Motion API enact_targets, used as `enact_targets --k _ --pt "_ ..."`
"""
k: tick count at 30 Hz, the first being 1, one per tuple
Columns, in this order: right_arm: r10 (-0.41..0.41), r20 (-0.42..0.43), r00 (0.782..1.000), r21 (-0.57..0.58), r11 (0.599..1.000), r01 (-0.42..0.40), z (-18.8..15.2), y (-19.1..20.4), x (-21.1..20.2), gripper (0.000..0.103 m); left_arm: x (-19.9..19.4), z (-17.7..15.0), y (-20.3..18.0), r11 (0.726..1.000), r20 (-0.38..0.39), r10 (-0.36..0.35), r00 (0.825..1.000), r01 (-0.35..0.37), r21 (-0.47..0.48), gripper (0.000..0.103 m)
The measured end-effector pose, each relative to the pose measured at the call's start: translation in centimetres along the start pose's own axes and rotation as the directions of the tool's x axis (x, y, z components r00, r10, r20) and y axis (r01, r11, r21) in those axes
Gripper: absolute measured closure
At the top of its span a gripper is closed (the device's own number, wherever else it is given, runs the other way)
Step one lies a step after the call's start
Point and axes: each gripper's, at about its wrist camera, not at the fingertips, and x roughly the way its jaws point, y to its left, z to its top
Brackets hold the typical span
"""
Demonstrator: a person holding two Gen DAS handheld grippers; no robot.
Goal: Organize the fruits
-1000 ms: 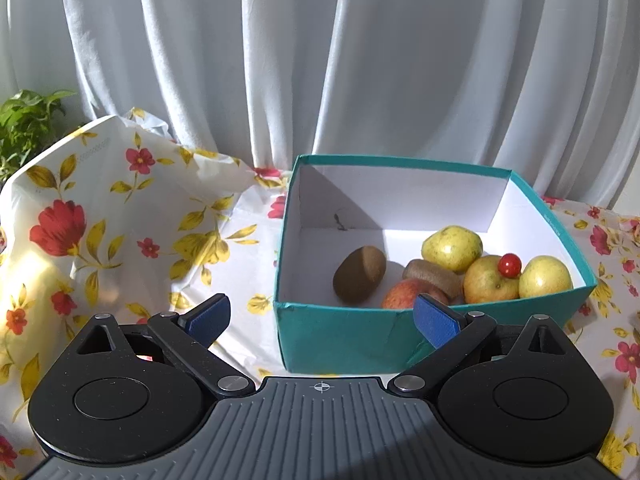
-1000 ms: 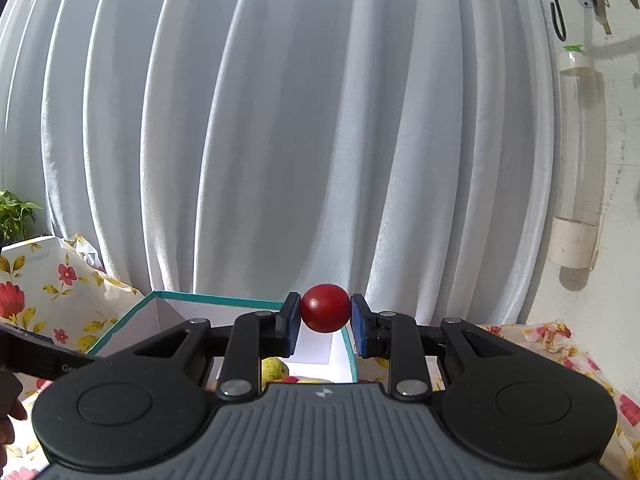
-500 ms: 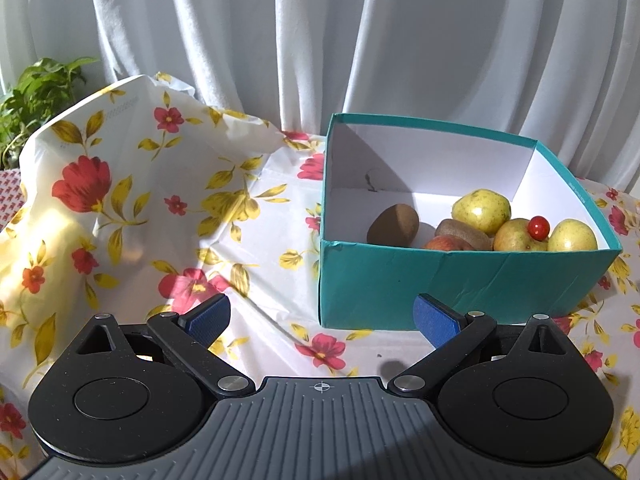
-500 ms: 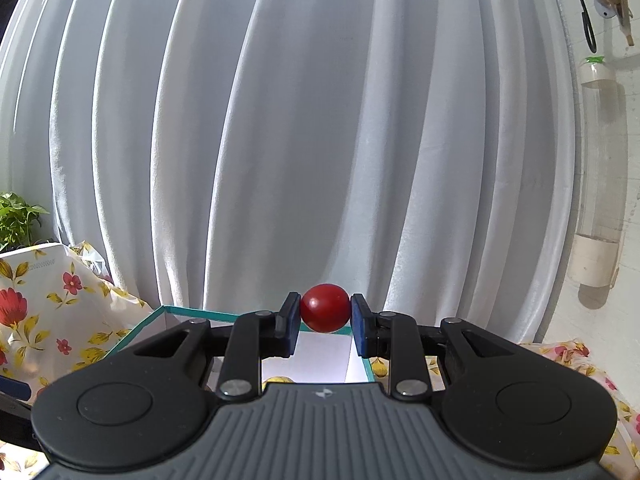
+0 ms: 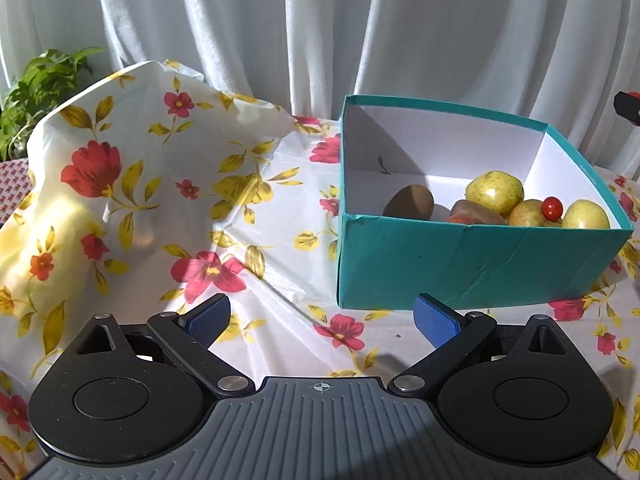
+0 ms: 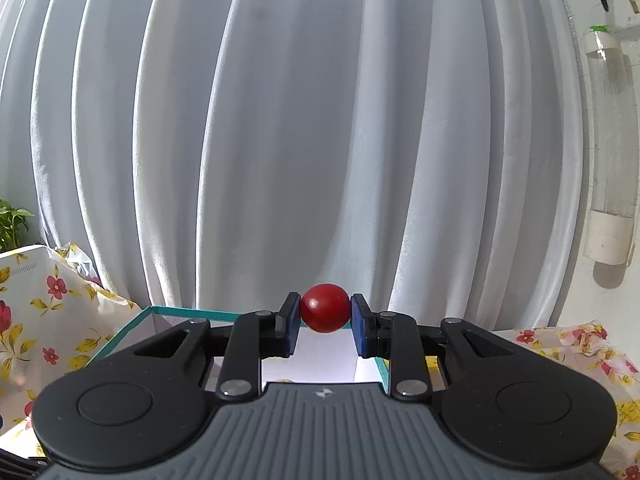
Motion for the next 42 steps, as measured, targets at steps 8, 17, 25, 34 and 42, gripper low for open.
enact_targets --k 8,17,25,34,42 --pt "-0.006 -0.070 0.998 -0.017 1.000 0.005 -1.4 0.2 2.2 0.077 0.2 -0.2 0.1 1.000 -0.013 0.002 1.000 -0.002 0.004 0.002" --pt "-0.028 -0.152 0.988 -0.014 1.000 0.026 -3.3 0.4 4.9 0.077 0.1 -0.3 -0.1 1.000 -0.014 0.002 1.000 -0.002 0.016 0.002" --pt "-0.025 -0.188 0.982 -0.021 1.000 0.021 -3.6 0.3 6.2 0.077 0.1 -0.4 -0.2 1.000 -0.018 -0.002 1.000 0.002 0.021 0.002" --pt "-0.030 -0.200 0.979 -0.029 0.999 0.024 -3.6 0.2 6.4 0.077 0.1 -0.4 -0.4 1.000 -0.021 -0.006 1.000 0.007 0.031 0.002" --pt "-0.036 -0.164 0.986 -0.019 0.999 0.033 -2.7 -0.2 5.1 0.046 -0.2 -0.6 -0.5 0.999 -0.016 -0.011 1.000 0.012 0.039 0.002"
